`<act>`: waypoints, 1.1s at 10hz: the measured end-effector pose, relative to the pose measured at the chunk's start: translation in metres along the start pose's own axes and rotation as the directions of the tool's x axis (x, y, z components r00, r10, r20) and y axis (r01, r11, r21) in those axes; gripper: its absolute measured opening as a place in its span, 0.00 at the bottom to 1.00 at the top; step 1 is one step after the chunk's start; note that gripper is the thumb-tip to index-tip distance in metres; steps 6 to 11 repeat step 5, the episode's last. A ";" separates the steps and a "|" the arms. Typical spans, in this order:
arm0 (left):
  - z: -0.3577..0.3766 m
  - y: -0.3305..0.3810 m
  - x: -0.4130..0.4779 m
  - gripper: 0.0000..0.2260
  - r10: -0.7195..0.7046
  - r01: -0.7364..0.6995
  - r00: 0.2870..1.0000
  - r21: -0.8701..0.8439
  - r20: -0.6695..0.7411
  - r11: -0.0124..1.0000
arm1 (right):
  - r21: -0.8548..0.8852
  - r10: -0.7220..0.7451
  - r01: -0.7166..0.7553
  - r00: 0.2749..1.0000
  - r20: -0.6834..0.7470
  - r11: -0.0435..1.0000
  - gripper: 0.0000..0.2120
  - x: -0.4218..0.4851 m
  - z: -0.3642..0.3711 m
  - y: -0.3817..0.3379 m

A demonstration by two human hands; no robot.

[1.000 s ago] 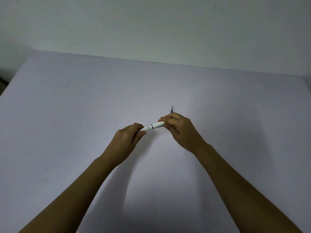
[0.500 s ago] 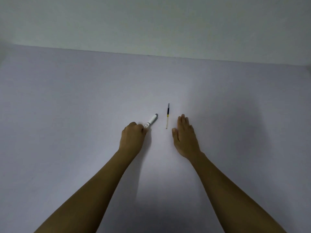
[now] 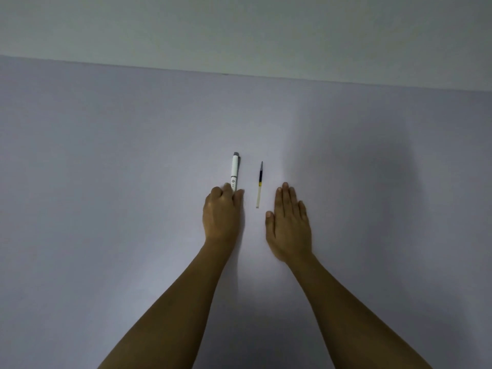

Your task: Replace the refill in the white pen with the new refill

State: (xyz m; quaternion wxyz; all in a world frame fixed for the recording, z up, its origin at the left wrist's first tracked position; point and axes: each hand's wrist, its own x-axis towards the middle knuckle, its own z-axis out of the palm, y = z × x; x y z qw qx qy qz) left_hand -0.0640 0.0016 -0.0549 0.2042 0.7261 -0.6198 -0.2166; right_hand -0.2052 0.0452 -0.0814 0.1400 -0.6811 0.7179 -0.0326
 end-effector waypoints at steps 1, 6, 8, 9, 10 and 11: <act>0.005 -0.002 -0.002 0.13 0.026 -0.026 0.999 -0.001 -0.025 1.000 | 0.001 -0.001 0.001 1.000 -0.005 1.000 0.30 0.000 0.001 0.001; -0.014 -0.006 -0.009 0.16 0.046 -0.046 0.998 -0.005 -0.051 0.999 | 0.034 -0.011 0.010 1.000 0.026 0.999 0.28 0.001 -0.006 -0.001; -0.014 -0.006 -0.009 0.16 0.046 -0.046 0.998 -0.005 -0.051 0.999 | 0.034 -0.011 0.010 1.000 0.026 0.999 0.28 0.001 -0.006 -0.001; -0.014 -0.006 -0.009 0.16 0.046 -0.046 0.998 -0.005 -0.051 0.999 | 0.034 -0.011 0.010 1.000 0.026 0.999 0.28 0.001 -0.006 -0.001; -0.014 -0.006 -0.009 0.16 0.046 -0.046 0.998 -0.005 -0.051 0.999 | 0.034 -0.011 0.010 1.000 0.026 0.999 0.28 0.001 -0.006 -0.001; -0.014 -0.006 -0.009 0.16 0.046 -0.046 0.998 -0.005 -0.051 0.999 | 0.034 -0.011 0.010 1.000 0.026 0.999 0.28 0.001 -0.006 -0.001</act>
